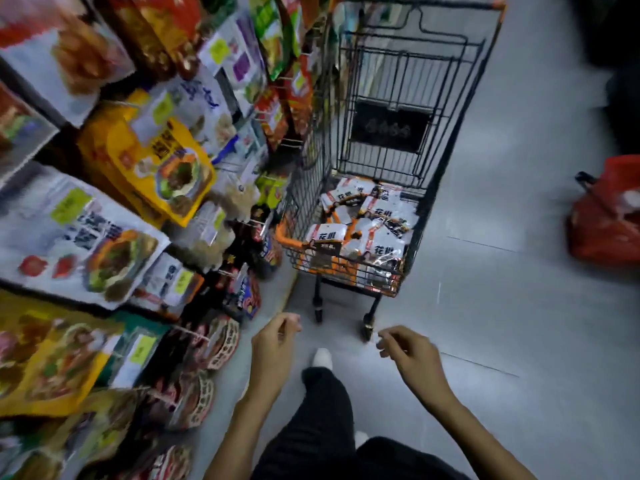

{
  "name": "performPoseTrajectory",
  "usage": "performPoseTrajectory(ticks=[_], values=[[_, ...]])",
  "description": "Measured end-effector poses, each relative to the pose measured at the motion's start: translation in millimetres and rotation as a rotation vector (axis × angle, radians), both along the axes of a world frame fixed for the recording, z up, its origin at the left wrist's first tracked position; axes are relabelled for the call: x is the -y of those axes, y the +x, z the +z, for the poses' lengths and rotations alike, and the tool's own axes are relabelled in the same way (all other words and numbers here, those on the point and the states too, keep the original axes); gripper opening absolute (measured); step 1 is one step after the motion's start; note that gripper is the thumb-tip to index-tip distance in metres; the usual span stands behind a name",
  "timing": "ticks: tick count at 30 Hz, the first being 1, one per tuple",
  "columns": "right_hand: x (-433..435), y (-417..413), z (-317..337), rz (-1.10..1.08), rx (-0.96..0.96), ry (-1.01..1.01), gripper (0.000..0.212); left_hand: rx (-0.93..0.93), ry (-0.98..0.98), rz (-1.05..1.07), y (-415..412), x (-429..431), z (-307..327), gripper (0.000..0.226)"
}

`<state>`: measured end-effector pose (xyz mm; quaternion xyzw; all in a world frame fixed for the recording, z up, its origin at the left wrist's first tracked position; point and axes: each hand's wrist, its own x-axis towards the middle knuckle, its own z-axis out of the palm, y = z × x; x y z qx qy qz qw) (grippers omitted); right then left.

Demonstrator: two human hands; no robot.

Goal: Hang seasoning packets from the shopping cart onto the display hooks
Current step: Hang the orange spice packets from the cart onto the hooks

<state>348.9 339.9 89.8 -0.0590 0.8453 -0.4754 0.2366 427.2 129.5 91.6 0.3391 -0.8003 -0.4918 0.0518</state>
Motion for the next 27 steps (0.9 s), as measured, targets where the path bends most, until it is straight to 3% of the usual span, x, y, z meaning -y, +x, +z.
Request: performPoseTrajectory(ticks=[9, 16, 21, 27], values=[[40, -126, -29, -0.301, 0.067, 0.073, 0.022, 0.123, -0.117, -0.311, -176, 70, -40, 0.02], [92, -232, -76, -0.441, 0.082, 0.144, 0.013, 0.19, -0.146, -0.482, -306, 114, -82, 0.021], [112, -285, -145, -0.478, 0.224, 0.209, 0.018, 0.327, -0.109, -0.444, -357, 118, -151, 0.02], [109, -305, -231, -0.515, 0.445, 0.363, 0.012, 0.667, -0.129, -0.322, -367, 128, -241, 0.025]])
